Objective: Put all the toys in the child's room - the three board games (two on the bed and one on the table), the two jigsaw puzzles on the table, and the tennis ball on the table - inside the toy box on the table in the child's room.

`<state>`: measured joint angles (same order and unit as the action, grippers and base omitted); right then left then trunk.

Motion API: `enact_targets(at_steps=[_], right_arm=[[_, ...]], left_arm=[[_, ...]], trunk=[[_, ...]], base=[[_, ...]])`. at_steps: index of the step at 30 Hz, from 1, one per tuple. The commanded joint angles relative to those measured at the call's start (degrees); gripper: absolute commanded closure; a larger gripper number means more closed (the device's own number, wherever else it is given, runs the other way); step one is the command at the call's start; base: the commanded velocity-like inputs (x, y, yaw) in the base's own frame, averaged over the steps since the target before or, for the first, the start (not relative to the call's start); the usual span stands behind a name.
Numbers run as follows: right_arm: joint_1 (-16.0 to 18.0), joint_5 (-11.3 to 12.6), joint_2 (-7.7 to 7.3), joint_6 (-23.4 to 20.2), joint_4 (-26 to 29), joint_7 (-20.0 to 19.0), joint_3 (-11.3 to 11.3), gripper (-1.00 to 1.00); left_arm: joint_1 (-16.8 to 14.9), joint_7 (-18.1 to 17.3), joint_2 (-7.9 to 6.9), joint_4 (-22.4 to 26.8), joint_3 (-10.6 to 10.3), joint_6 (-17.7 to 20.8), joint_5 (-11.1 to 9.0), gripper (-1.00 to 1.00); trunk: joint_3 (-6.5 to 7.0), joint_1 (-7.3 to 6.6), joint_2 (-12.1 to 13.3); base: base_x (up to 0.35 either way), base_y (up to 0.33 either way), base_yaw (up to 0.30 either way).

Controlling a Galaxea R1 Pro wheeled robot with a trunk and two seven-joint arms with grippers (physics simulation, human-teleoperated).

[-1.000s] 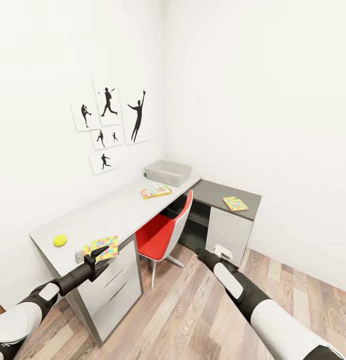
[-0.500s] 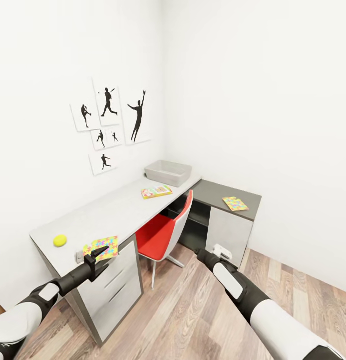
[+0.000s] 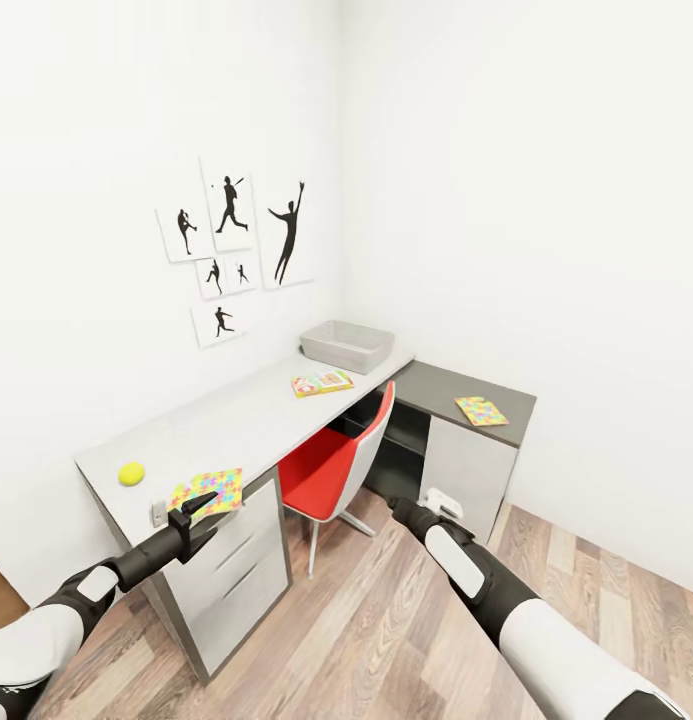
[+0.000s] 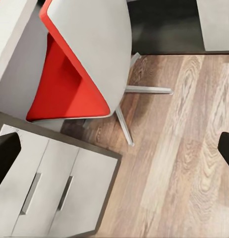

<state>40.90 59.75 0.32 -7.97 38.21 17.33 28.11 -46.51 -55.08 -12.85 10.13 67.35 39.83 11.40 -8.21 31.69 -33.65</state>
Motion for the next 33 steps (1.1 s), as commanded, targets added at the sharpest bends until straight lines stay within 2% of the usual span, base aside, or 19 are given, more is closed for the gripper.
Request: enact_targets(at_steps=[1,16,22,33], right_arm=[[0.1,0.3,-0.03,-0.1,0.1,0.4,0.2,-1.0],[0.1,0.3,0.03,-0.1,0.1,0.4,0.2,-1.0],[0.1,0.3,0.03,-0.1,0.1,0.4,0.2,-1.0],[0.1,0.3,0.03,-0.1,0.1,0.4,0.2,-1.0]], left_arm=[[-0.1,-0.3,0.02,0.1,0.5,0.4,0.6,-1.0],[-0.1,-0.3,-0.07,0.1,0.5,0.3,0.6,-1.0],[-0.1,-0.2,0.04,0.1,0.5,0.3,0.6,-1.0],[-0.1,-0.2,0.1,0.1,0.4,0.1,0.6,-1.0]], trunk=[[-0.1,0.02,-0.1],[-0.08,0.02,-0.1],[-0.08,0.02,-0.1],[-0.08,0.02,-0.1]], base=[[0.0,-0.082,0.122],[0.004,-0.025,0.053],[0.115,-0.141,0.183],[0.055,-0.045,0.031]])
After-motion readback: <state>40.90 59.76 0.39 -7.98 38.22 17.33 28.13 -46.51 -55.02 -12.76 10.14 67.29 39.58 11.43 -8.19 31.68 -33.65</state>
